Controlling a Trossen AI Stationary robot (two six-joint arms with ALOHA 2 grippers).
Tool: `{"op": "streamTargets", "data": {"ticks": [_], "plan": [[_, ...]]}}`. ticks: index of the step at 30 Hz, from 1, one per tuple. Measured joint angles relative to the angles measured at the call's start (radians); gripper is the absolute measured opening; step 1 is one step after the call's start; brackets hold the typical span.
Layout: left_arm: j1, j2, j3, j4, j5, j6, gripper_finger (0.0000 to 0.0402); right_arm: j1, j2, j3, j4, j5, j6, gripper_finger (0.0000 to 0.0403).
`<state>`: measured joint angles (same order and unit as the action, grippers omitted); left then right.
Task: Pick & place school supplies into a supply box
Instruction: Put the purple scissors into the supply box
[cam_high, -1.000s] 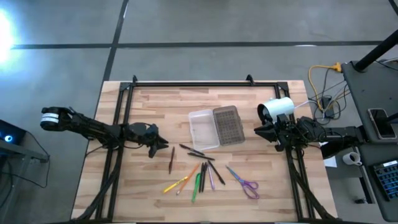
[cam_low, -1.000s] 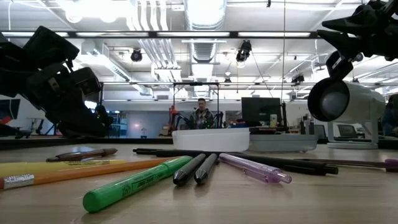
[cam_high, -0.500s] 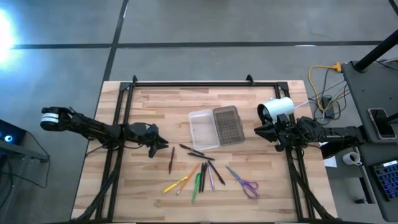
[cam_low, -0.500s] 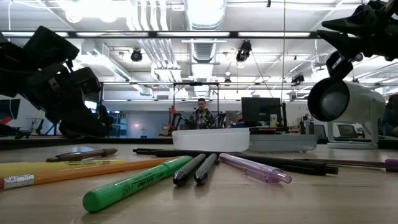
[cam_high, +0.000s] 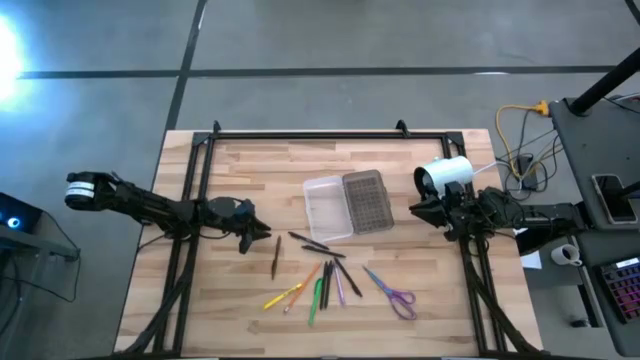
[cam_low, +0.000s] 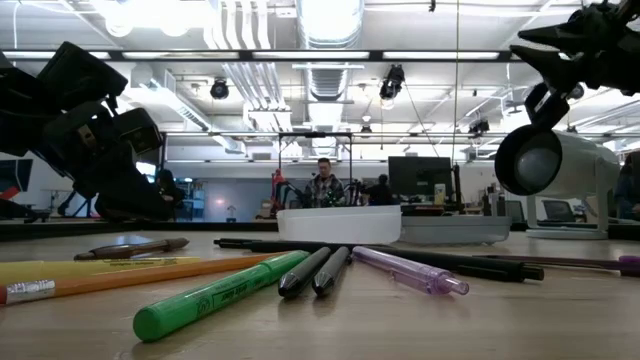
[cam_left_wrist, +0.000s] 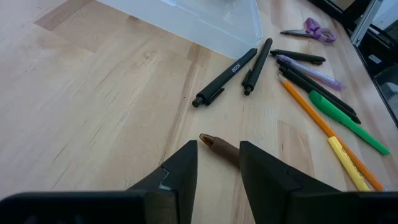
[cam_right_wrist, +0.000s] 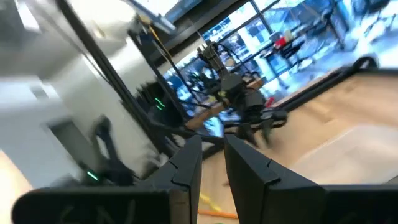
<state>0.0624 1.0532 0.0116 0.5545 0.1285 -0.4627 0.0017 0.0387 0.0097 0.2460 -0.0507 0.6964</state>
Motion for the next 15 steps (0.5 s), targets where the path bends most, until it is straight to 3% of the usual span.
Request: {"op": "streamTargets", "data": {"ticks": [5, 12, 15], "plan": [[0.000, 0.000, 0.000, 0.000, 0.000, 0.000, 0.0104, 0.000, -0.001, 0.000, 0.038, 0.038, 0.320, 0.0063], [0.000, 0.000, 0.000, 0.000, -0.001, 0.008, 0.0104, 0.002, 0.020, 0.002, 0.164, 0.191, 0.453, 0.0063], [0.001, 0.003, 0.000, -0.001, -0.036, 0.123, 0.0104, 0.002, 0.071, 0.025, 0.095, 0.262, 0.406, 0.0060]]}}
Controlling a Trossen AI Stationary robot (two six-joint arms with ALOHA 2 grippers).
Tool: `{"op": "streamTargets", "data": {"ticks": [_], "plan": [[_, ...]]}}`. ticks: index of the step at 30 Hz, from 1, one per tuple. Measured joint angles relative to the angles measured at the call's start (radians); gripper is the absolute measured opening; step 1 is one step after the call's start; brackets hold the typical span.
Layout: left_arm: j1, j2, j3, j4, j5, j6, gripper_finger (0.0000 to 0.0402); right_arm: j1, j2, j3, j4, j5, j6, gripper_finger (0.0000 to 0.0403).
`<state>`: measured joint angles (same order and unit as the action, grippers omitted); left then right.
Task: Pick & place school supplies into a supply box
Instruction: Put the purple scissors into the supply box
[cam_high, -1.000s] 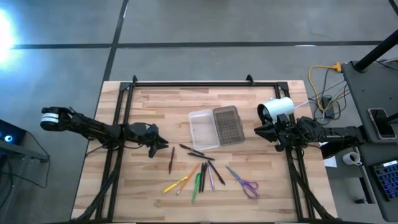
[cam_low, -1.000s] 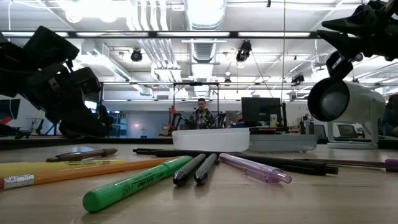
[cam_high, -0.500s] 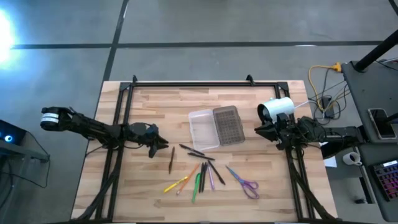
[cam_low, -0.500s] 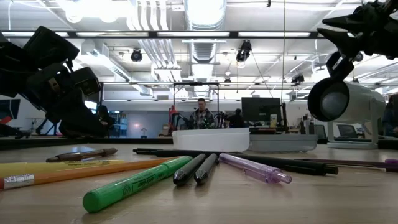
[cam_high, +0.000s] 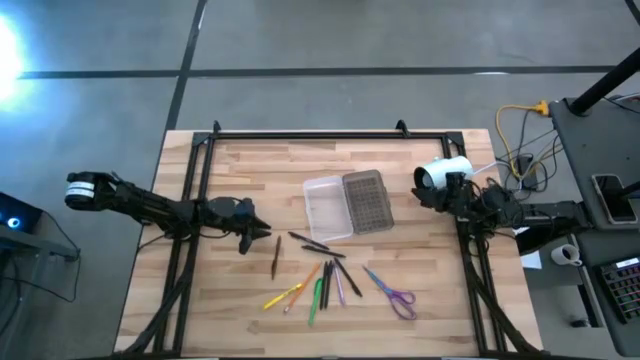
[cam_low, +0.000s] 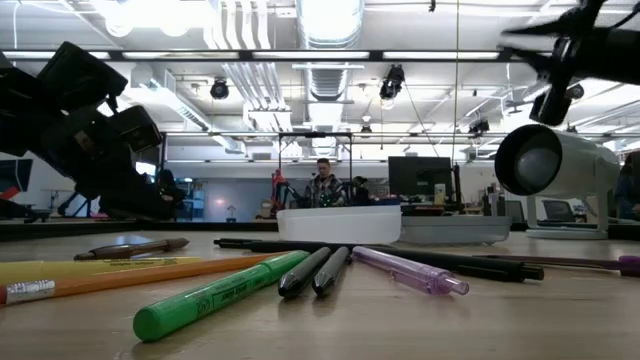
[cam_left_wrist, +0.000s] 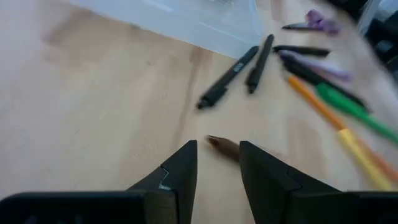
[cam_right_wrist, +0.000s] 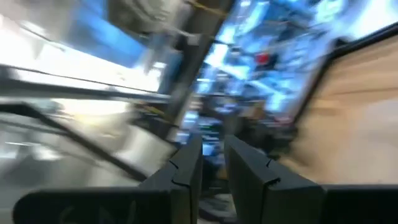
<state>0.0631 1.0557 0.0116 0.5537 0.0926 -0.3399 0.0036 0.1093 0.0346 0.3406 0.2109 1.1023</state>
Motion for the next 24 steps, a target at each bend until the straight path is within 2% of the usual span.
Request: {"op": "streamTargets", "data": {"ticks": [4, 8, 11, 15, 18, 21, 24], "plan": [[0.000, 0.000, 0.002, 0.002, -0.002, 0.017, 0.0104, 0.000, 0.134, 0.065, -0.023, 0.011, 0.057, 0.0051], [0.000, 0.000, 0.003, 0.002, -0.007, 0.010, 0.0104, 0.001, 0.312, 0.195, -0.076, -0.195, 0.166, 0.0044], [0.000, 0.000, 0.003, 0.002, -0.056, 0.023, 0.0104, 0.032, 0.476, 0.337, -0.298, -0.296, 0.258, 0.0043], [0.000, -0.003, 0.008, 0.002, -0.060, -0.045, 0.0104, 0.137, 0.702, 0.549, -0.695, -0.370, 0.289, 0.0043], [0.000, -0.006, 0.018, 0.003, -0.042, -0.186, 0.0104, 0.237, 0.863, 0.675, -0.921, -0.371, 0.299, 0.0043], [0.000, -0.006, 0.022, 0.004, -0.018, -0.315, 0.0104, 0.349, 0.995, 0.758, -0.972, -0.408, 0.350, 0.0044], [-0.006, -0.008, 0.022, 0.004, -0.005, -0.359, 0.0104, 0.467, 1.106, 0.820, -0.959, -0.431, 0.436, 0.0053]]}}
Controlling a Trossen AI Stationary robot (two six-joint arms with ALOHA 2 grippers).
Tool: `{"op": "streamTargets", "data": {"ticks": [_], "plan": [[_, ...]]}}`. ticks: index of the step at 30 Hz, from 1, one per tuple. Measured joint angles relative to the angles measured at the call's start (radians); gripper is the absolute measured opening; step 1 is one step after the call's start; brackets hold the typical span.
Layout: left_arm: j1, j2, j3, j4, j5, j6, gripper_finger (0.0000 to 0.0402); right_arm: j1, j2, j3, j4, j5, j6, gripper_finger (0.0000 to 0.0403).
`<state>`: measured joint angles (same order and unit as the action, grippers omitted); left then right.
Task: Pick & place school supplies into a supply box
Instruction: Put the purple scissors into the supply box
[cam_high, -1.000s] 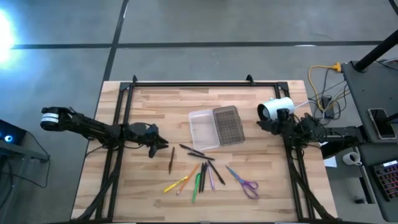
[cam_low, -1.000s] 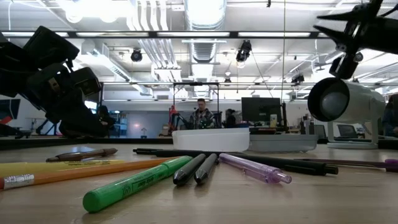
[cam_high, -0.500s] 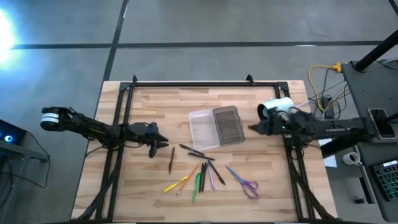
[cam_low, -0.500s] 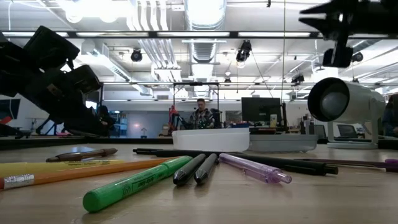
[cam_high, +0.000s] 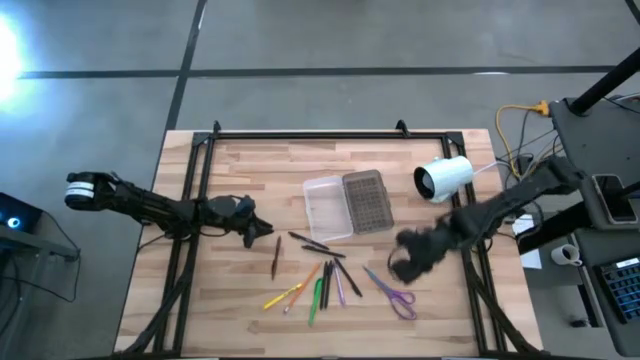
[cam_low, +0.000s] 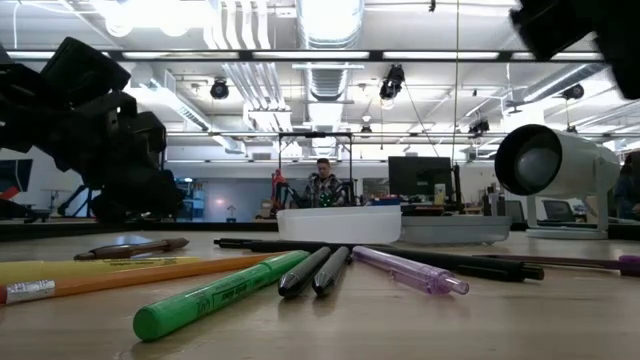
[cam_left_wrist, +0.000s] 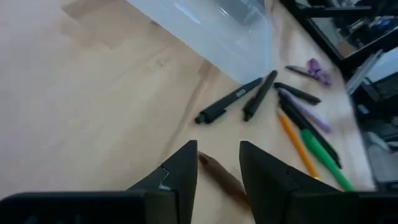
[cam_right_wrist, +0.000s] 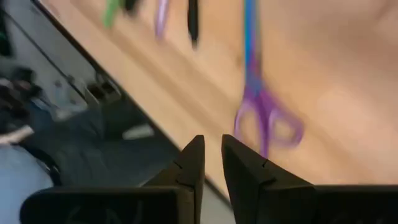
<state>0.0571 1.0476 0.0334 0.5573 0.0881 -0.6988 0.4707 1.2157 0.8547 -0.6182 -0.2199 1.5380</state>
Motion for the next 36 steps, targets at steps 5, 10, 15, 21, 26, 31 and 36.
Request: {"op": "streamTargets", "data": {"ticks": [5, 10, 15, 21, 26, 31, 36], "plan": [[-0.003, 0.000, 0.000, 0.000, 0.000, -0.002, 0.0104, 0.176, 0.145, 0.082, -0.004, 0.016, 0.171, 0.0085], [-0.003, 0.000, 0.000, 0.000, 0.000, -0.001, 0.0104, 0.285, 0.270, 0.150, -0.061, 0.142, 0.244, 0.0133], [-0.003, 0.000, 0.000, 0.000, 0.000, -0.001, 0.0104, 0.303, 0.413, 0.193, -0.149, 0.193, 0.065, 0.0174], [-0.003, 0.000, 0.000, 0.000, 0.000, -0.029, 0.0104, 0.276, 0.541, 0.202, -0.143, 0.135, -0.046, 0.0196], [-0.003, 0.000, 0.000, 0.000, -0.001, -0.060, 0.0104, 0.258, 0.528, 0.189, -0.138, 0.144, -0.054, 0.0198], [-0.003, 0.000, 0.003, 0.009, -0.001, -0.133, 0.0104, 0.245, 0.513, 0.151, -0.135, 0.134, -0.062, 0.0198], [-0.003, -0.010, 0.040, 0.010, -0.001, -0.255, 0.0104, 0.226, 0.521, 0.142, -0.119, 0.135, -0.050, 0.0194]]}}
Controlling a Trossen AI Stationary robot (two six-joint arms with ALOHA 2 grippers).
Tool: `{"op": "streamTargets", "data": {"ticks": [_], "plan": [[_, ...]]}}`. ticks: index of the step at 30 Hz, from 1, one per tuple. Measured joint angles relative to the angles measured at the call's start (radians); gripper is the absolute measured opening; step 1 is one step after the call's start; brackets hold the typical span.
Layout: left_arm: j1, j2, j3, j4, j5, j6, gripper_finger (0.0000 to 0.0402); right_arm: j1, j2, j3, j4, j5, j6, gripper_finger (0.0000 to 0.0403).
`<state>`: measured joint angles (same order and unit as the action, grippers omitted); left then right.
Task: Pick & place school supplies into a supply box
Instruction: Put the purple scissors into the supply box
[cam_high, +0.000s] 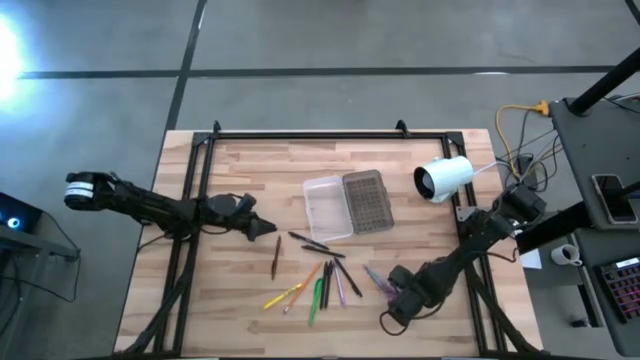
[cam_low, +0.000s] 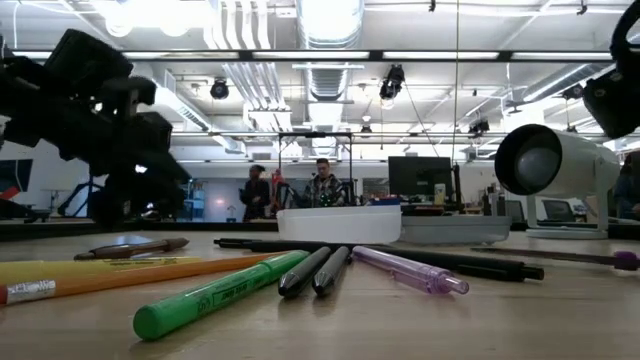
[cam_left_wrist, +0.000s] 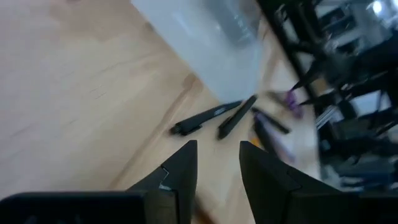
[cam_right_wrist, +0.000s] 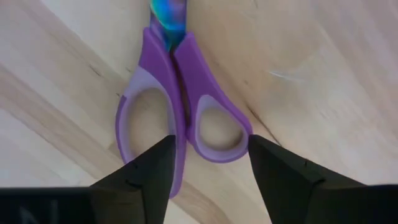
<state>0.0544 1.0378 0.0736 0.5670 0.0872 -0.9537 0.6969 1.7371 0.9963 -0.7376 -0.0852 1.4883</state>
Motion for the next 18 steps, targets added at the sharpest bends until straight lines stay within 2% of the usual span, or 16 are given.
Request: {"op": "streamTargets", "data": {"ticks": [5, 11, 18], "plan": [[0.000, 0.001, 0.085, -0.005, 0.000, -0.013, 0.0104, -0.016, 0.004, 0.016, 0.011, 0.024, 0.001, 0.0187], [0.000, 0.001, 0.191, -0.012, 0.000, 0.033, 0.0104, -0.014, 0.005, 0.082, -0.112, 0.031, 0.066, 0.0183], [0.000, 0.001, 0.270, -0.015, 0.000, 0.062, 0.0104, -0.011, 0.038, 0.163, -0.178, 0.130, -0.057, 0.0183]]}}
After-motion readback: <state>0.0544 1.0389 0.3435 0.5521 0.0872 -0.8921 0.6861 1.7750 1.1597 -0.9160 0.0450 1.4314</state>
